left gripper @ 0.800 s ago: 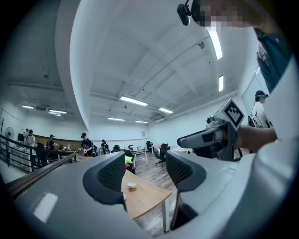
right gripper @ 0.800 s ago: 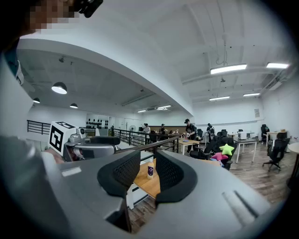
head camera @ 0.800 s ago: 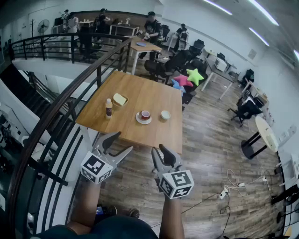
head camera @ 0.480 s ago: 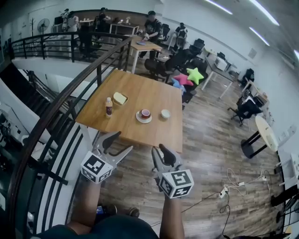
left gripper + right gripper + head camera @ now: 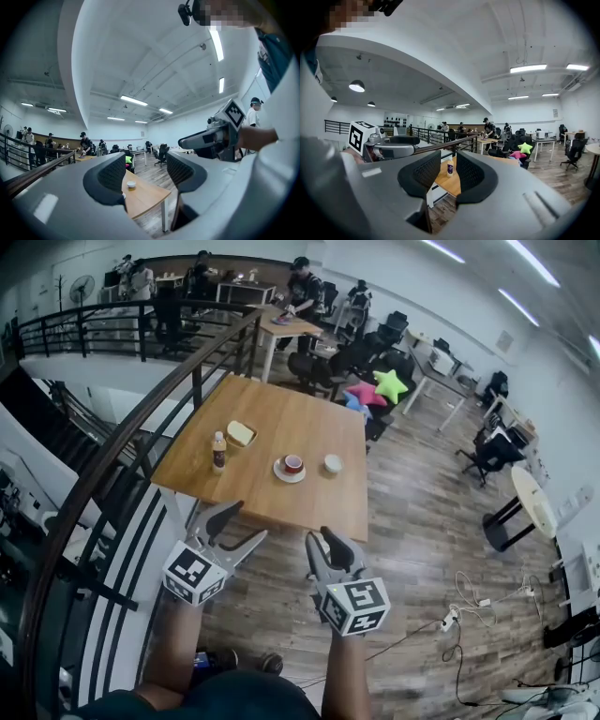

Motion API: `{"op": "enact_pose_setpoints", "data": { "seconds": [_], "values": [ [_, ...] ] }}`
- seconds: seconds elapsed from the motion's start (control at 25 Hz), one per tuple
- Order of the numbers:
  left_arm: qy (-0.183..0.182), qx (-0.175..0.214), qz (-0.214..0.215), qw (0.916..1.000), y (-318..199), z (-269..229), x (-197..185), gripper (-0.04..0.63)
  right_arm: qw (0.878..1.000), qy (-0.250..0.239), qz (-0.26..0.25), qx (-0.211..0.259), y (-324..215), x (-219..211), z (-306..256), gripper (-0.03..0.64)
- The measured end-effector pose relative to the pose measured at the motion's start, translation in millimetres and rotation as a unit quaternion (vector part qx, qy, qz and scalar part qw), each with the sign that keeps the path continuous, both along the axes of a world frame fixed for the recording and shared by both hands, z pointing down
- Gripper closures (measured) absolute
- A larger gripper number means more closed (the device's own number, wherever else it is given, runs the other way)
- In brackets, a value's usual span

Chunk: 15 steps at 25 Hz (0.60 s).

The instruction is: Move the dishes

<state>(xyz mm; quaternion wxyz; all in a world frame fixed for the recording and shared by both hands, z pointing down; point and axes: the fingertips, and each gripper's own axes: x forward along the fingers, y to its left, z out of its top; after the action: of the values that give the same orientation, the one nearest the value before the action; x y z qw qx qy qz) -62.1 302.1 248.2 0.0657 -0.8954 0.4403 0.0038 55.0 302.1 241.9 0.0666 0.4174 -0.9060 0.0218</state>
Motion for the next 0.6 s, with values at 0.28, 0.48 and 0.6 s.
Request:
{"op": "enact_pose_setpoints", "data": {
  "seconds": [0.28,0.48,0.6],
  "values": [
    [0.000,-0.002,0.006,1.0000,-7,3,-18,0.337,1.000,-0.024,0.007,-0.010,-7,-16,-1,0.506],
    [0.005,0.000,0.011,0.9999,-10,2,-33,0.337,0.999,-0.033,0.015,-0.014,-8,-28,-3,0.506],
    [0.009,-0.001,0.015,0.9998,-13,4,-40,0.337,0.999,-0.032,0.019,-0.015,-9,-36,-1,0.506]
  ]
}}
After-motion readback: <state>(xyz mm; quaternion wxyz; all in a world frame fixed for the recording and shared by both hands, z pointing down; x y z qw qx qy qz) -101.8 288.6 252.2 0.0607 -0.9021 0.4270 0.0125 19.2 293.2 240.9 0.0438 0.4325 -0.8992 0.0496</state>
